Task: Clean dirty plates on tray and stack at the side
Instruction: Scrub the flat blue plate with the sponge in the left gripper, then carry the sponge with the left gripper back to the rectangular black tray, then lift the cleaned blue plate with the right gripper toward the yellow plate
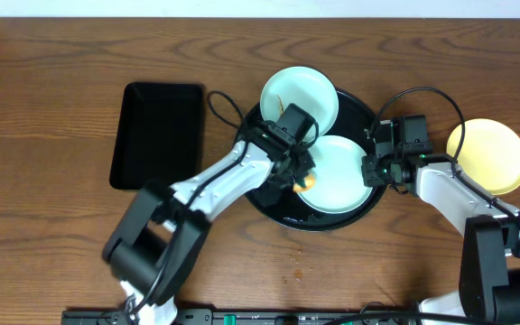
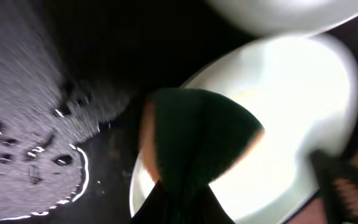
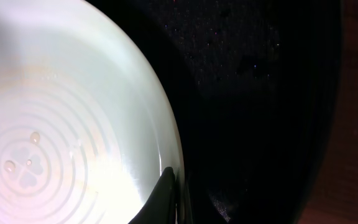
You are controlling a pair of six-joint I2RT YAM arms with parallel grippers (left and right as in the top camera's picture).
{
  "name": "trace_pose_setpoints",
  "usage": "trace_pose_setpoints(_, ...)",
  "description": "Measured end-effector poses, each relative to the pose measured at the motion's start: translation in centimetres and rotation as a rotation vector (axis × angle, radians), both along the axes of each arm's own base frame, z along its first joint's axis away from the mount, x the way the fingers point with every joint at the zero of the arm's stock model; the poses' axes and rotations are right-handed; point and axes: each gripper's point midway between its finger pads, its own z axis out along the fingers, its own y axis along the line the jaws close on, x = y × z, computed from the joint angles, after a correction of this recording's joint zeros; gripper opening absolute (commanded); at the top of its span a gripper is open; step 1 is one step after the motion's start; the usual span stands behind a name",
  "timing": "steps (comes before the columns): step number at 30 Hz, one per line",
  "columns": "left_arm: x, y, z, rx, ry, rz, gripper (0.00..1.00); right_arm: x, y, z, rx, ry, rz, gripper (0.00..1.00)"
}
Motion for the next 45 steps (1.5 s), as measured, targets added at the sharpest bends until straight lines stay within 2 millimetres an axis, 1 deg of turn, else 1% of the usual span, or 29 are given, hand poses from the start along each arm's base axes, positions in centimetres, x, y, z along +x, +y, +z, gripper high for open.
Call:
trace_pose_setpoints(3,1.3,0.8,3.7,-0.002,-0.123,0.018,0.07,0.0,0.0,0.0,0.0,0.0,0.0,0.01)
trace_pose_setpoints(6,1.9,1.5,8.1,-0.028,-0.237,0.027,0.08,0.0,0.0,0.0,0.0,0.0,0.0,0.01)
trace_pose_setpoints(7,1.8,1.7,9.5,-0.039,-0.269,0.027,0.07,0.0,0.0,0.0,0.0,0.0,0.0,0.03)
trace_pose_setpoints(8,1.7,2.1,10.7,-0.043,-0.297,0.027,0.08,0.0,0.0,0.0,0.0,0.0,0.0,0.07)
trace_pose_setpoints(10,1.0,3.3,12.8,-0.029,-0.338,0.029,0.08,-0.1,0.0,-0.1,-0.001,0.004,0.001,0.11)
trace_pose_setpoints(12,0.1,5.0,13.9,0.014,-0.352,0.037,0.07,-0.3,0.1,-0.3,0.0,0.016,0.006,0.16)
trace_pose_setpoints(13,-0.3,6.0,14.3,0.042,-0.354,0.041,0.07,-0.3,0.2,-0.4,-0.001,0.017,0.008,0.19)
trace_pose_setpoints(15,-1.1,8.3,14.4,0.118,-0.348,0.043,0.07,-0.4,0.2,-0.4,-0.002,0.018,0.012,0.22)
trace_pose_setpoints(16,-1.4,9.5,14.2,0.157,-0.335,0.046,0.07,-0.4,0.2,-0.4,-0.002,0.017,0.013,0.21)
trace_pose_setpoints(18,-1.8,12.0,13.6,0.244,-0.303,0.05,0.08,-0.4,0.3,-0.4,-0.003,0.017,0.018,0.1)
trace_pose_setpoints(19,-2.0,13.5,13.1,0.295,-0.281,0.05,0.08,-0.4,0.3,-0.4,-0.003,0.016,0.017,0.05)
trace_pose_setpoints(20,-2.2,14.5,12.8,0.328,-0.261,0.053,0.07,-0.3,0.2,-0.4,-0.004,0.015,0.016,0.01)
trace_pose_setpoints(24,-2.3,19.2,11.5,0.449,-0.178,0.064,0.08,-0.1,0.2,-0.1,0.002,0.004,0.005,0.01)
trace_pose_setpoints(28,-2.3,22.7,10.8,0.508,-0.115,0.099,0.08,-0.3,0.4,0.2,0.009,0.019,0.01,0.01)
trace_pose_setpoints(30,-2.3,24.4,10.5,0.527,-0.088,0.129,0.08,-0.7,0.4,0.9,0.013,0.036,0.011,0.01)
trace_pose_setpoints(32,-2.2,26.0,10.4,0.536,-0.068,0.168,0.08,-0.7,0.5,2.5,0.017,0.021,0.013,0.01)
trace_pose_setpoints(34,-2.2,27.4,10.4,0.542,-0.056,0.206,0.08,-0.2,0.4,5.1,0.014,-0.036,0.012,0.01)
trace_pose_setpoints(35,-2.2,27.9,10.4,0.544,-0.049,0.222,0.08,0.2,0.4,6.7,0.009,-0.078,0.009,0.01)
trace_pose_setpoints(38,-2.4,29.2,10.1,0.548,-0.031,0.258,0.08,1.6,-0.1,13.2,-0.034,-0.273,-0.012,0.01)
trace_pose_setpoints(39,-2.5,29.5,10.0,0.55,-0.024,0.262,0.08,1.6,0.0,15.0,-0.042,-0.325,-0.012,0.01)
trace_pose_setpoints(41,-2.7,29.8,9.4,0.554,-0.011,0.264,0.08,1.3,0.3,18.8,-0.08,-0.444,-0.012,0.01)
trace_pose_setpoints(42,-2.9,29.9,9.1,0.556,-0.004,0.261,0.08,1.0,0.6,20.3,-0.1,-0.49,-0.008,0.01)
trace_pose_setpoints(45,-3.1,29.9,8.2,0.558,0.004,0.259,0.08,-0.4,1.7,23.6,-0.177,-0.607,0.019,0.01)
